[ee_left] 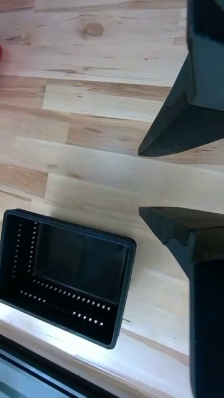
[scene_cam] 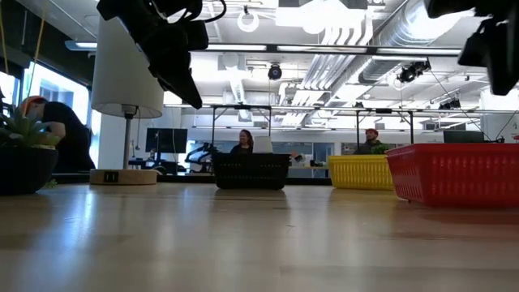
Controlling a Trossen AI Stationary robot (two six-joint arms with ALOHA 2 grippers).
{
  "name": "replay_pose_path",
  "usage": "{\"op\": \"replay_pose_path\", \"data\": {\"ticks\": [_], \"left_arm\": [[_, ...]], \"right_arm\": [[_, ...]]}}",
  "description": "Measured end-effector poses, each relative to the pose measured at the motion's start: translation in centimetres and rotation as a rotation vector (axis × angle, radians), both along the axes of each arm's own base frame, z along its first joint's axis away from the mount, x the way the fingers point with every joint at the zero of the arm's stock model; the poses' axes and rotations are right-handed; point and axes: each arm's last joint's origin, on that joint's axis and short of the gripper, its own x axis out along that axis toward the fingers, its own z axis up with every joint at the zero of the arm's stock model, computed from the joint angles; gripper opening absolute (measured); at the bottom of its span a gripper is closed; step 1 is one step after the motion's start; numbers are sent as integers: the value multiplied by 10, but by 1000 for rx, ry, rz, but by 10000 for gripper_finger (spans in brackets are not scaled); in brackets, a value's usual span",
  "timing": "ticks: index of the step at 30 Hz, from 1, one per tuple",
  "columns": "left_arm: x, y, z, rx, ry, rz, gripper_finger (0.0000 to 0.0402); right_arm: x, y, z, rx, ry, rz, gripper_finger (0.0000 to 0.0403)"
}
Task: Stack baskets by color
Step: Stack the bottom red bin on top of the top red bin
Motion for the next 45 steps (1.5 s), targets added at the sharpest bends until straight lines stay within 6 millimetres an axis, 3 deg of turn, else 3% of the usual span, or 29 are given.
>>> {"op": "replay_pose_path", "data": {"ticks": [7,17,31,35,41,45], "left_arm": [[0,0,0,-3,-7,7,129],[1,0,1,-7,-12,13,129],[1,0,1,-8,-14,14,129],[1,0,1,-6,-13,12,129],[1,0,1,-6,-13,12,129],[1,0,1,-6,-13,12,129]], "right_arm": [[-5,26,-11,-11,3,-16,138],[4,59,-39,10,7,23,138],[9,68,-62,-26,70,-19,136],[10,69,-69,-14,109,-65,107],[10,72,-76,14,161,-76,11],[11,70,-75,-6,144,-89,17]]}}
